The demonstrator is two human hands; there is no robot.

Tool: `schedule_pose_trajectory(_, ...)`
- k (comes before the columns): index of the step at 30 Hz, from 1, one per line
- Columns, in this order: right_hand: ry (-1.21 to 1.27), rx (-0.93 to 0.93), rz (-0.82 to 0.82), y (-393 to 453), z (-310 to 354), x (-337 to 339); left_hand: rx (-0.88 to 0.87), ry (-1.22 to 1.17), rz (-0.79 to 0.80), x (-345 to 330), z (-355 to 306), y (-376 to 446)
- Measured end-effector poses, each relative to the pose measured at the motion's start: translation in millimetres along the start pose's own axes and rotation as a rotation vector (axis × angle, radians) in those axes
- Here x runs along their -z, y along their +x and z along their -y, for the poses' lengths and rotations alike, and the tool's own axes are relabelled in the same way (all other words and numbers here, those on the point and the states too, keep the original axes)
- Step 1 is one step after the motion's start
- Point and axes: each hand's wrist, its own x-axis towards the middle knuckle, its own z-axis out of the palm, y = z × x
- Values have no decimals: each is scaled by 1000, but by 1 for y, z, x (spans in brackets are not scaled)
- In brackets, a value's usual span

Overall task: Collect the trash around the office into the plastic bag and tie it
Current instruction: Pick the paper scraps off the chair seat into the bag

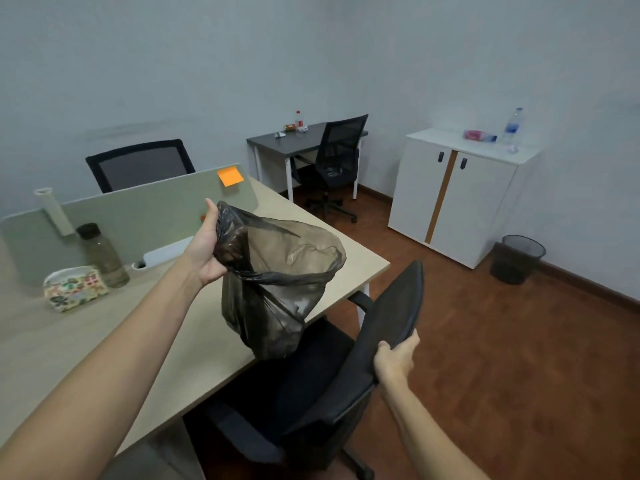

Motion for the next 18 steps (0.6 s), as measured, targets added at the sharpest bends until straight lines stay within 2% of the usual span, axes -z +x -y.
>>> schedule_pose_trajectory(7,-28,49,110,-33,8,-68,12,35,21,17,-29,9)
schedule_pose_trajectory(13,-246,125,224,-33,9,-90,65,66,82,18,-40,43)
schedule_pose_trajectory(15,-323,203,193,-27,16,-88,82,95,107,14,-42,54)
schedule_pose_trajectory(18,-302,392,151,-3,41,-81,128,125,212,-5,-45,70)
